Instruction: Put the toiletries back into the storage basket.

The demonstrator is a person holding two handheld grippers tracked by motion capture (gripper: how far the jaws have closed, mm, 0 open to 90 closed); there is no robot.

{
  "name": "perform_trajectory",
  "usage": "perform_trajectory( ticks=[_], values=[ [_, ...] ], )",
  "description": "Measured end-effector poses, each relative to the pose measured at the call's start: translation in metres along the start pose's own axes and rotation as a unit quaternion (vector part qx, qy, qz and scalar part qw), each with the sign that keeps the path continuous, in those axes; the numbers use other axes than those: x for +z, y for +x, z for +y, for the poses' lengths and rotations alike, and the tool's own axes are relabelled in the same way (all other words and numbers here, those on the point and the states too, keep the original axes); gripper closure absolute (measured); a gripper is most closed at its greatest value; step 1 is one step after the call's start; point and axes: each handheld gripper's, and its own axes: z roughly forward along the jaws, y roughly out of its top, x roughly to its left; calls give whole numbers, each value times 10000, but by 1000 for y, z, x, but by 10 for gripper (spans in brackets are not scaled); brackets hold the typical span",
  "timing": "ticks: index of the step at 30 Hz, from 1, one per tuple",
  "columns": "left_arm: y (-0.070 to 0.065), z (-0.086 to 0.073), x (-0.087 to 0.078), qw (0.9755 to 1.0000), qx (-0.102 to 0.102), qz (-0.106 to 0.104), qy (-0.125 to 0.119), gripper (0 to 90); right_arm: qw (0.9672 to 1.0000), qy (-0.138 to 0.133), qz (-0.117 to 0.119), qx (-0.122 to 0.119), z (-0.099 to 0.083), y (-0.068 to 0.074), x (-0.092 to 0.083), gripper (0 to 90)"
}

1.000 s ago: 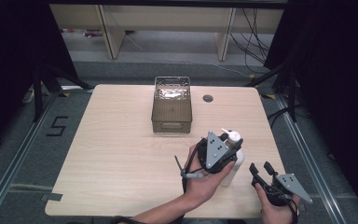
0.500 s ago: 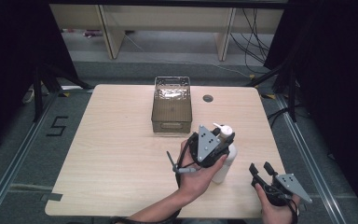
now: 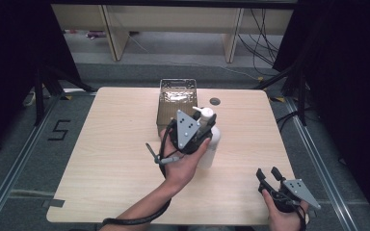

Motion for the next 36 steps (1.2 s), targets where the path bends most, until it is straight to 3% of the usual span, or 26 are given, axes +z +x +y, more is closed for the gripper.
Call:
perform_trajectory(
  ticks=[3, 4, 7, 9, 12, 17, 21, 36],
  values=[
    [13, 4, 0, 9997, -15, 223, -44, 593, 9998, -11, -69, -163, 0, -1, 0, 422],
    [16, 5, -1, 9995, 20, 318, -49, 593, 9998, -94, -21, -147, 0, -1, 1, 422],
    [26, 9, -1, 9984, 84, 546, -76, 593, 10000, -17, -13, -16, 0, 1, 0, 421],
    [33, 12, -1, 9975, 105, 699, -99, 593, 9998, -92, -30, -190, 0, -1, 2, 421],
    [43, 16, 0, 9959, 73, 899, -117, 592, 10000, 8, 69, -5, -1, 1, 1, 421],
    [57, 24, 1, 9928, 38, 1186, -158, 592, 10000, 98, -6, -7, -1, 2, 0, 419],
    [63, 29, 4, 9911, 41, 1320, -175, 592, 9999, 101, -4, -5, -1, 2, 0, 419],
    [80, 41, 19, 9891, 7, 1459, -173, 592, 9999, 84, -15, -73, -1, 1, 1, 418]
  ],
)
